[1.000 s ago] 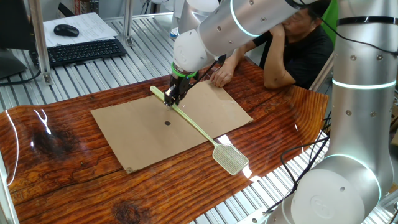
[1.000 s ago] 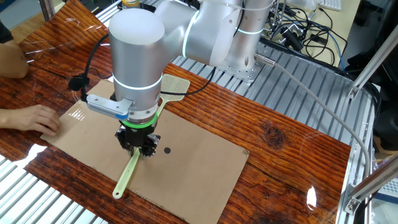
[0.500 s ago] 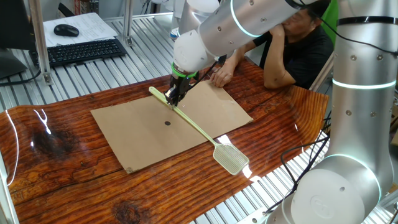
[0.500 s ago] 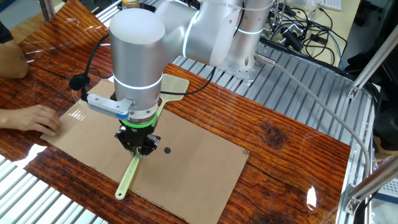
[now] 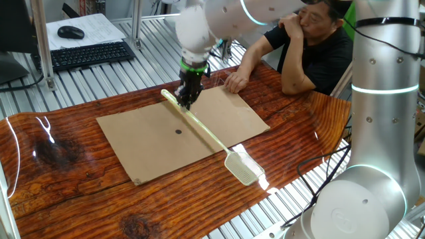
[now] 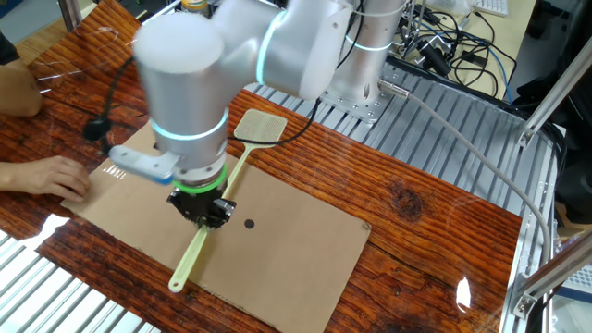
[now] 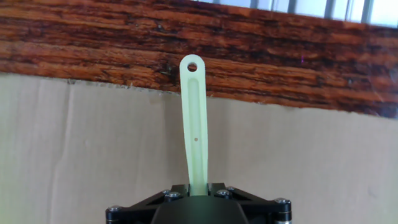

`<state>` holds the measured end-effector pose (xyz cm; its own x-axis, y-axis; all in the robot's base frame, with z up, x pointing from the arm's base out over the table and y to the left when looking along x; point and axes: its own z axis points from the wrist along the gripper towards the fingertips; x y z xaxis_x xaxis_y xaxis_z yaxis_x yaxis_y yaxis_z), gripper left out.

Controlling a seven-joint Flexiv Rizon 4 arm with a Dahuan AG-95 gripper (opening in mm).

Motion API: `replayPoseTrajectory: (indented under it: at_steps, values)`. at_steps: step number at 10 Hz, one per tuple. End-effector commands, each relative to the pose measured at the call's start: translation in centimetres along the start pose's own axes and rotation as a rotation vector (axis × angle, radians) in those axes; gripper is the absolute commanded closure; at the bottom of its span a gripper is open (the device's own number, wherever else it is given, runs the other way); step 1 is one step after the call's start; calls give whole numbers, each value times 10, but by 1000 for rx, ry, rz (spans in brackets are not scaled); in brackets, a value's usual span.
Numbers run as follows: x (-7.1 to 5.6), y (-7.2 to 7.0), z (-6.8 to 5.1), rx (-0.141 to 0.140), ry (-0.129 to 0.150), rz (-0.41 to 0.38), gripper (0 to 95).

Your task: Swat with a flyswatter

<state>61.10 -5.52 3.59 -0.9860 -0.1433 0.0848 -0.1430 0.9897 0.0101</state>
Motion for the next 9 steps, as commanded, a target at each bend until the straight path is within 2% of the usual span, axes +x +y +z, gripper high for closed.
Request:
replayPoseTrajectory:
  at_steps: [1,4,7,9]
  values:
    - [-7,4,-16,-9,22,25,950]
    - [-32,12,-37,-11,24,23,950]
    - [-52,13,-46,-11,26,32,950]
    - [-60,10,-47,-9,29,54,950]
